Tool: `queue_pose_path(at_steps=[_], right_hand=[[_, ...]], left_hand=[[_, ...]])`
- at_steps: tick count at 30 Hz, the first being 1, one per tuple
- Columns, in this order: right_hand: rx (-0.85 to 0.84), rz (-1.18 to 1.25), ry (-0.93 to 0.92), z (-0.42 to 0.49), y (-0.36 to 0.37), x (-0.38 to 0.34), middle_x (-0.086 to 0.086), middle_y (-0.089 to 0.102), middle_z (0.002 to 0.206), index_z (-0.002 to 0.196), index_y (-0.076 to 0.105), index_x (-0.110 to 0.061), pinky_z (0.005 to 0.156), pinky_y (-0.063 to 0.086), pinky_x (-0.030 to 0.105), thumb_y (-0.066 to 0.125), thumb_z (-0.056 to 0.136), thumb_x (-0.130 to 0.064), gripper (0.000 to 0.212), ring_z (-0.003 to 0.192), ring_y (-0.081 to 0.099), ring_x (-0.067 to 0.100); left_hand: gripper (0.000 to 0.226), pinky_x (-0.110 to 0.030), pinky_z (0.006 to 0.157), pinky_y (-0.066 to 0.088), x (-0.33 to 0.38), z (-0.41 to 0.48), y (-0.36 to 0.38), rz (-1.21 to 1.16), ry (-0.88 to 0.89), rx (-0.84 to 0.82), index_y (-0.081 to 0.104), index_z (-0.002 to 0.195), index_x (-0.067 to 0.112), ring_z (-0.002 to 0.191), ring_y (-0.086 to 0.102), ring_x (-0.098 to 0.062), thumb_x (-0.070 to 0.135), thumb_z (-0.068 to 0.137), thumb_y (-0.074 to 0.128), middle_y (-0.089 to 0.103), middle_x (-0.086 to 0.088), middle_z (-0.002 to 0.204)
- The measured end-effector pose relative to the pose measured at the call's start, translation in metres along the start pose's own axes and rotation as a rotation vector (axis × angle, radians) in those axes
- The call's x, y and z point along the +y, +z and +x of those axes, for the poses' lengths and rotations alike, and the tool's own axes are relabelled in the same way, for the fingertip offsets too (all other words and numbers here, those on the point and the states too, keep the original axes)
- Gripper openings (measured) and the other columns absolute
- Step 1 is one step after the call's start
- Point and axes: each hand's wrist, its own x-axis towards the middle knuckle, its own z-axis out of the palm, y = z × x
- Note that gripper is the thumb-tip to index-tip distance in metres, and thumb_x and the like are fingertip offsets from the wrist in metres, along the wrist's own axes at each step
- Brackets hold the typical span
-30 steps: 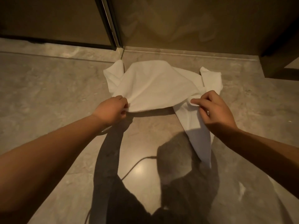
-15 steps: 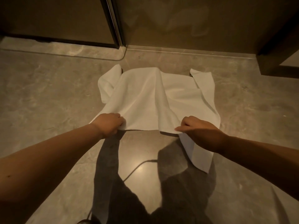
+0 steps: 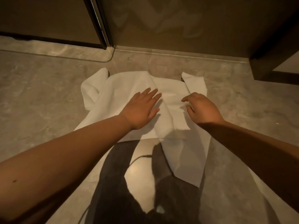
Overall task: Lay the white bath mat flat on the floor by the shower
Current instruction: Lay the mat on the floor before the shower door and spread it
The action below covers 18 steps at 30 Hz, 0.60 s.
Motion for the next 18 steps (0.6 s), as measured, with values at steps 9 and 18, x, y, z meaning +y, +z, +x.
queue_pose_path(at_steps=[9,18], right_hand=[[-0.084,-0.229,0.201,0.028,0.018,0.034,0.014,0.041,0.13,0.126,0.051,-0.016,0.074,0.045,0.038,0.052,0.089,-0.011,0.038,0.117,0.039,0.032],[0.009,-0.13,0.238,0.033,0.011,0.058,0.017,0.05,0.108,0.124,0.05,-0.015,0.08,0.044,0.038,0.046,0.085,-0.003,0.041,0.099,0.049,0.034]], left_hand=[[0.062,-0.043,0.114,0.018,0.019,0.053,0.036,0.174,0.005,-0.236,0.009,0.151,0.02,0.145,0.009,-0.025,0.049,0.098,0.028,0.015,-0.006,0.158],[0.068,-0.039,0.087,0.041,0.01,0.033,0.057,0.25,-0.007,-0.128,0.028,0.143,0.016,0.117,0.038,-0.029,0.054,0.09,0.044,0.042,-0.009,0.131]])
